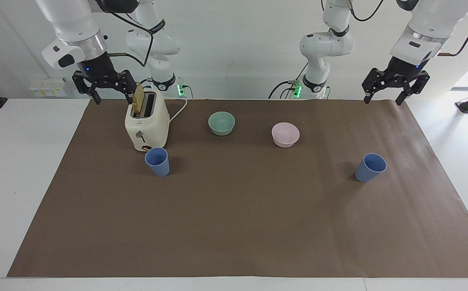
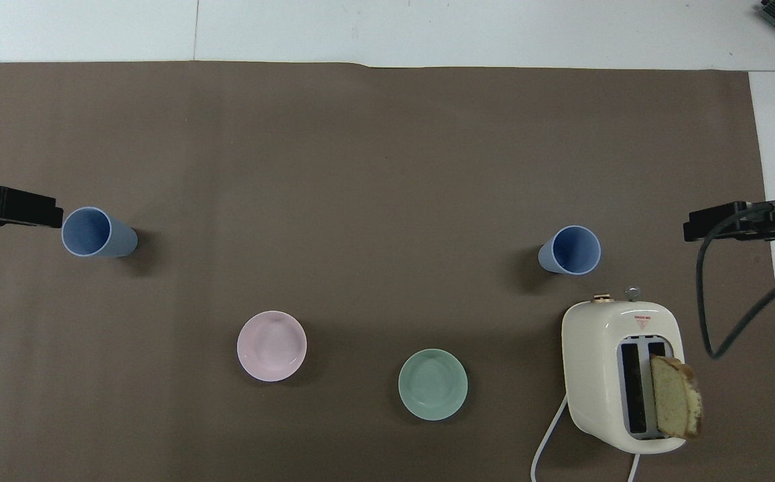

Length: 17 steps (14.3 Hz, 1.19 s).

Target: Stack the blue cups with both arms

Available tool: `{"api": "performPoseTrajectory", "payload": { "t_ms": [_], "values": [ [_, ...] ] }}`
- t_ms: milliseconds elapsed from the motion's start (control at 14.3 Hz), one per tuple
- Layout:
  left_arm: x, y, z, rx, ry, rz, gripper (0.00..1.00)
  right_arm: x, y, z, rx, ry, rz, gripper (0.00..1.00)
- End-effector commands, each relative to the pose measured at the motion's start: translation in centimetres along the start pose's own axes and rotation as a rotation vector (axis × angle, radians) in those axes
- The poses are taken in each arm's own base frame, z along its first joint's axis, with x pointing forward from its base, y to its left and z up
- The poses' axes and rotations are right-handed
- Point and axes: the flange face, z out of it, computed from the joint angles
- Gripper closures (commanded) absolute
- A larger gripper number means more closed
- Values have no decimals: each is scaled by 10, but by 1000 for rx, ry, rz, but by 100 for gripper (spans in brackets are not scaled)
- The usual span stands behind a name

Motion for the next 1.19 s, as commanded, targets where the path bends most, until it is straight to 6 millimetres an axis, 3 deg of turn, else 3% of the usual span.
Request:
{"api": "performPoseTrajectory", "payload": {
  "t_ms": [0,1119],
  "values": [
    [-11,2,-1,-7,-11,1,0,-2,2,-2,15,10,11,0],
    [-12,0,3,-6,-18,47,0,-2,3,-2,15,10,13,0]
  ]
}}
